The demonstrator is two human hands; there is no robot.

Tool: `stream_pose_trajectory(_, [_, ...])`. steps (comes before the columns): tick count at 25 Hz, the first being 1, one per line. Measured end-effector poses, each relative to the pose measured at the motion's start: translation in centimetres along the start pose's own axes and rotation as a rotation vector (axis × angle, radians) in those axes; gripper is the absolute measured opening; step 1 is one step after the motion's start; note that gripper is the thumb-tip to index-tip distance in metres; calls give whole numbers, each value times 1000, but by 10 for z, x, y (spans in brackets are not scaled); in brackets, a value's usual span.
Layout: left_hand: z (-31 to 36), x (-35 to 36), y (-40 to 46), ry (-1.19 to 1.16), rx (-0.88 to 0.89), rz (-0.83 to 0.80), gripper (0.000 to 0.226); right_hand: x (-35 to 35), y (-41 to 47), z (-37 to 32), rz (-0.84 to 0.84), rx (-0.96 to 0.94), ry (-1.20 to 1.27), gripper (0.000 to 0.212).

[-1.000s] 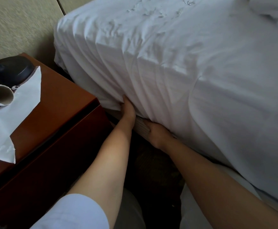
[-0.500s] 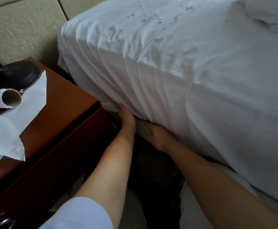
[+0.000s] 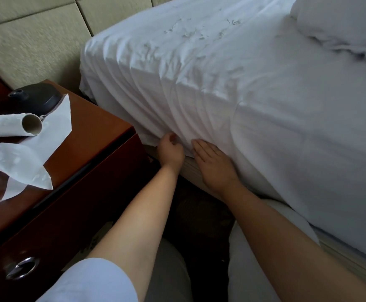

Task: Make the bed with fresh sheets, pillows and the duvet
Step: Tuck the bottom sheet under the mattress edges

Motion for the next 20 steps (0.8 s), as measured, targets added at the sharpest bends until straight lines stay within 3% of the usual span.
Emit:
stream_pose_trajectory(5, [50,-13,-8,74,146,5,38,-42,-5,6,-15,6,-165,47])
stream_pose_trajectory(9, [80,-27,-19,180,186,13,43,-84,-8,14,174,84,-274,43])
stream_pose_trajectory(13, [111,-36,-42,232,333,-96,54,-119,-6,17,202,276,-257,47])
stream_pose_trajectory(16, [130,-39,-53,409,447,-217,57,-139,-10,27,144,478,-170,48])
stream_pose_trajectory(20, [141,-31,-74,601,563,-299,65,-151,-18,45,121,478,-150,40])
Point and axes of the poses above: each hand's wrist, its own y-axis towards the middle knuckle, its own x-axis out of the palm, z = x × y, the point moved 3 cm from there along y, towards the middle knuckle, and after that the axes turned 6 degrees about -x, right-handed, at the moved point
